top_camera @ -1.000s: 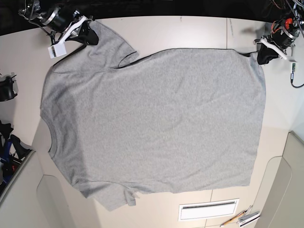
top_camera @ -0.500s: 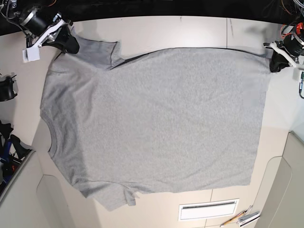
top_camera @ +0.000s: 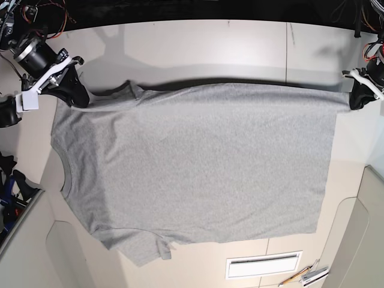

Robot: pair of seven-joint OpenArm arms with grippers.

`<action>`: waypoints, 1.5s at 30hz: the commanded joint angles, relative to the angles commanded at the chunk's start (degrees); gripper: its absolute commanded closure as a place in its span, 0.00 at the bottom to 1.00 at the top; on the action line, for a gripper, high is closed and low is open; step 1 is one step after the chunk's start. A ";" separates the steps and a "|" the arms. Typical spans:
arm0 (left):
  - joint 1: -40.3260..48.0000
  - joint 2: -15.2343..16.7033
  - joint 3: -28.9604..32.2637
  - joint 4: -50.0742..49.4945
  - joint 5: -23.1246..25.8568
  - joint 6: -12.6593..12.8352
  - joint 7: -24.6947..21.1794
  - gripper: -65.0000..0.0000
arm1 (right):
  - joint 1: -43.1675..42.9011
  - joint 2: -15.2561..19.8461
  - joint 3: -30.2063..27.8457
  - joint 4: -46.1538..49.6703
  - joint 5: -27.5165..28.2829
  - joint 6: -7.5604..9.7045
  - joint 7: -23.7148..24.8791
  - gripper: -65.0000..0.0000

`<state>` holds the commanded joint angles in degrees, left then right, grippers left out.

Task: Fold the T-shirt properly
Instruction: 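Grasp the shirt's side edge with both grippers and pull it taut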

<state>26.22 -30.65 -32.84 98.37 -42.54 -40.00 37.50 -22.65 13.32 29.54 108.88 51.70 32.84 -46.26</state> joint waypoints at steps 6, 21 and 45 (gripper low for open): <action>-7.63 -0.44 3.67 -6.01 0.17 0.00 0.00 1.00 | 7.39 -0.02 0.00 -7.43 -0.17 0.02 0.20 1.00; -25.94 -2.84 15.96 -19.96 4.74 0.00 -1.77 1.00 | 29.57 -0.02 -6.27 -25.59 -3.02 0.37 1.79 1.00; -33.18 -2.89 19.85 -34.25 8.20 0.00 -4.15 0.47 | 35.60 -0.15 -2.47 -34.73 -9.35 -0.26 2.71 0.47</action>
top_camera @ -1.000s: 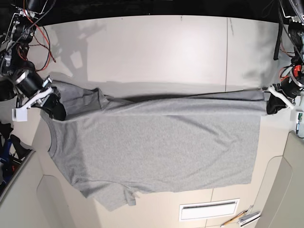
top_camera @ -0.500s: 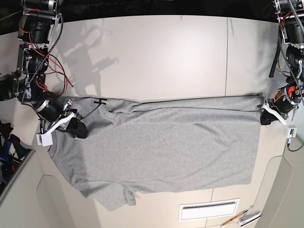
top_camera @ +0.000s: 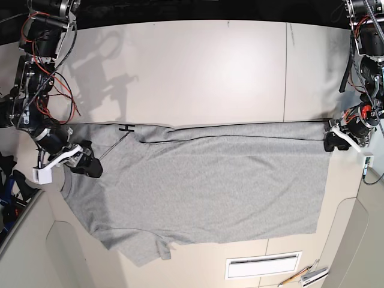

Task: Fold the T-shirt properly
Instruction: 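Grasp the shirt's side edge with both grippers and pull it taut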

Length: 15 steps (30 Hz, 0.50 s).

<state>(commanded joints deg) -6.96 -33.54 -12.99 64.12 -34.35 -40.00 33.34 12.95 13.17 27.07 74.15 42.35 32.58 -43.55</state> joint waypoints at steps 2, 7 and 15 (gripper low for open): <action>0.15 -0.17 -0.11 0.02 -3.45 0.00 3.10 0.47 | -0.33 0.04 5.44 0.00 0.35 0.02 -1.38 0.47; 0.31 -0.92 -0.79 0.02 -10.16 0.00 6.49 0.45 | -3.65 1.49 12.98 -0.02 0.48 -0.04 -0.72 0.47; 0.81 -0.92 -3.91 0.02 -12.96 0.00 9.81 0.35 | -7.08 3.69 13.29 -2.64 0.48 -0.50 1.62 0.46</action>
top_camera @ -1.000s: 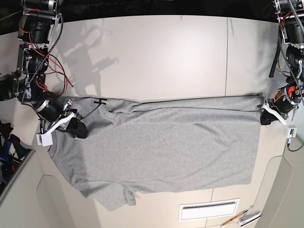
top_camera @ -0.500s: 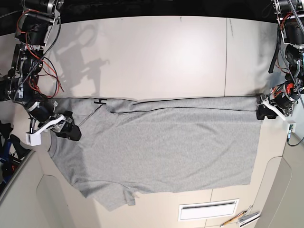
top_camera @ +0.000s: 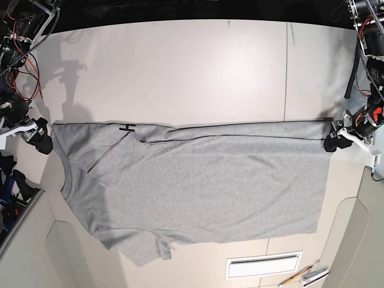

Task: Fold the T-shirt properly
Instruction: 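Grasp the shirt's side edge with both grippers and pull it taut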

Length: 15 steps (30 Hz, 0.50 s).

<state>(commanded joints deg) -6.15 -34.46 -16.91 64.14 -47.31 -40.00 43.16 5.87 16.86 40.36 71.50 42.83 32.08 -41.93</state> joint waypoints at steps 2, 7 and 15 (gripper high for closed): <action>0.96 0.02 0.00 -0.02 0.00 0.00 0.17 0.35 | 0.11 0.31 -0.02 -3.13 0.00 0.02 1.27 0.43; 3.50 0.20 0.00 -0.04 -0.07 0.00 0.13 0.35 | 0.31 0.59 -1.27 -8.28 0.04 0.09 3.45 0.31; 4.11 4.13 0.02 -0.04 2.01 0.00 -0.04 0.36 | 0.61 -0.92 -10.47 -9.27 0.26 0.31 4.85 0.31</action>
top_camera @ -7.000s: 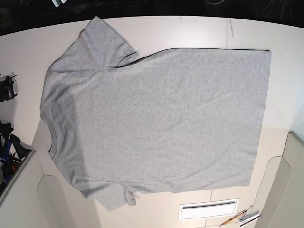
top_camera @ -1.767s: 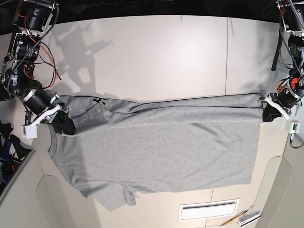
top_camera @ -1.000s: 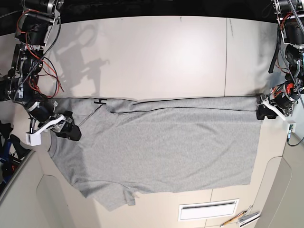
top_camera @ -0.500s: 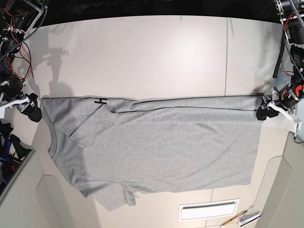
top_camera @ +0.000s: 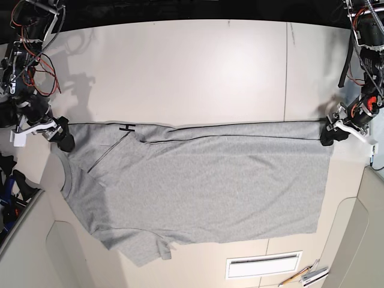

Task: Fold the T-shirt properly
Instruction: 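Grasp the shirt's side edge with both grippers and pull it taut, then lay the held edge flat and open both grippers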

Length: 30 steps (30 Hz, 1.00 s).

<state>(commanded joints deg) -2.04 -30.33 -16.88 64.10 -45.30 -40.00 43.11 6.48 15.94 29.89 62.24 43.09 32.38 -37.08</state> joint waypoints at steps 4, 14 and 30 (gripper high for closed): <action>0.02 1.62 0.00 0.00 0.57 0.00 0.00 0.36 | 0.66 -2.03 -0.85 0.00 -0.02 0.42 0.33 0.32; -0.02 1.57 0.00 0.02 2.73 0.00 -1.57 0.96 | 0.66 -2.78 -0.87 0.00 -0.02 0.52 1.27 1.00; 8.09 -0.70 -0.07 19.28 2.73 0.00 5.49 1.00 | -8.24 -2.27 4.66 15.56 6.05 1.46 -9.46 1.00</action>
<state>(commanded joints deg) 6.04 -31.03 -16.95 83.37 -42.57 -40.00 48.60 -1.76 13.67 34.54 77.80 49.15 33.85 -46.54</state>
